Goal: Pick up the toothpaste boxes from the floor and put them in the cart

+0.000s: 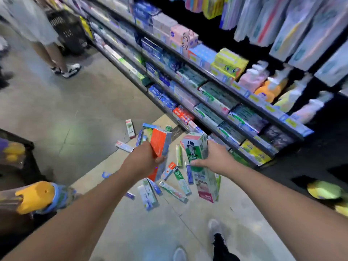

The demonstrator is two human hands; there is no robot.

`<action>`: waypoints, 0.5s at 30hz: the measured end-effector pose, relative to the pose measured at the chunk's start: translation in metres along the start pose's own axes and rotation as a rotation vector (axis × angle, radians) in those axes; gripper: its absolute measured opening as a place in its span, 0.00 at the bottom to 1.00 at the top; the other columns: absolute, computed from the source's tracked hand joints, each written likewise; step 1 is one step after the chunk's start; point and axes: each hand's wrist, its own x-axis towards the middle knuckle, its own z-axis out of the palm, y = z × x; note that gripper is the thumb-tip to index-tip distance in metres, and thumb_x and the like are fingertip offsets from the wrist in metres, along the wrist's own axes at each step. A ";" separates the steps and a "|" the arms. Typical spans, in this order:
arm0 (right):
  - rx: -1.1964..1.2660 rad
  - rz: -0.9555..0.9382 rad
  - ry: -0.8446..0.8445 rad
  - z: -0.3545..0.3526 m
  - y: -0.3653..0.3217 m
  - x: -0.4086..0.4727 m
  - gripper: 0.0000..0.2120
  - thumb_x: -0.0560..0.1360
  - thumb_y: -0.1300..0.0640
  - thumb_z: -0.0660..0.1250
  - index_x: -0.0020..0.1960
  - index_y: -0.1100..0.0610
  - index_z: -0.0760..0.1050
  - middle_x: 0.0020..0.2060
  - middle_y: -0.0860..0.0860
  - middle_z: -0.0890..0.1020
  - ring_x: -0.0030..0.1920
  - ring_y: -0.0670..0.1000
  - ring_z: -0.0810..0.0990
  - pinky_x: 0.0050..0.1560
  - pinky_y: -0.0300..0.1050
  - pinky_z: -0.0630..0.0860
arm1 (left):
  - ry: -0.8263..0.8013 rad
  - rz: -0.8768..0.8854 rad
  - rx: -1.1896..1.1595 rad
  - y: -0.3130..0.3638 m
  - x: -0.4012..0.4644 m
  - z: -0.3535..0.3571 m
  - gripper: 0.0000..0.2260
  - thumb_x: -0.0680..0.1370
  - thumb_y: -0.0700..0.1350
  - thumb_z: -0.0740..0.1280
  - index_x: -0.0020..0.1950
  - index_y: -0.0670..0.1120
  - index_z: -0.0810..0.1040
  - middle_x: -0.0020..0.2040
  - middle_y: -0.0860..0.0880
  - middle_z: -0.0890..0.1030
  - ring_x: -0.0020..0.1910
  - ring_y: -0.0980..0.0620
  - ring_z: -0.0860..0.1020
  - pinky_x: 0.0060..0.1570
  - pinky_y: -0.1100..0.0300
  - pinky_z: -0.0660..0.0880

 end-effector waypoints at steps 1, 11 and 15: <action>0.028 0.010 0.025 -0.017 -0.006 -0.019 0.29 0.62 0.40 0.80 0.55 0.52 0.72 0.49 0.46 0.80 0.45 0.48 0.76 0.37 0.40 0.70 | 0.002 0.053 0.023 0.017 -0.008 -0.013 0.18 0.76 0.58 0.69 0.50 0.46 0.66 0.43 0.48 0.73 0.43 0.45 0.72 0.40 0.56 0.65; 0.194 0.157 0.293 -0.118 0.054 -0.192 0.28 0.63 0.40 0.79 0.54 0.54 0.73 0.49 0.49 0.81 0.47 0.48 0.79 0.46 0.44 0.77 | -0.112 0.452 0.135 0.192 -0.086 -0.019 0.20 0.76 0.61 0.68 0.47 0.45 0.67 0.41 0.45 0.77 0.46 0.41 0.79 0.39 0.53 0.70; 0.208 0.285 0.381 -0.147 0.125 -0.272 0.28 0.63 0.38 0.78 0.53 0.55 0.76 0.44 0.48 0.82 0.44 0.49 0.81 0.43 0.43 0.79 | -0.204 0.625 0.200 0.276 -0.125 0.032 0.20 0.75 0.62 0.68 0.45 0.48 0.66 0.42 0.48 0.75 0.49 0.43 0.78 0.39 0.55 0.65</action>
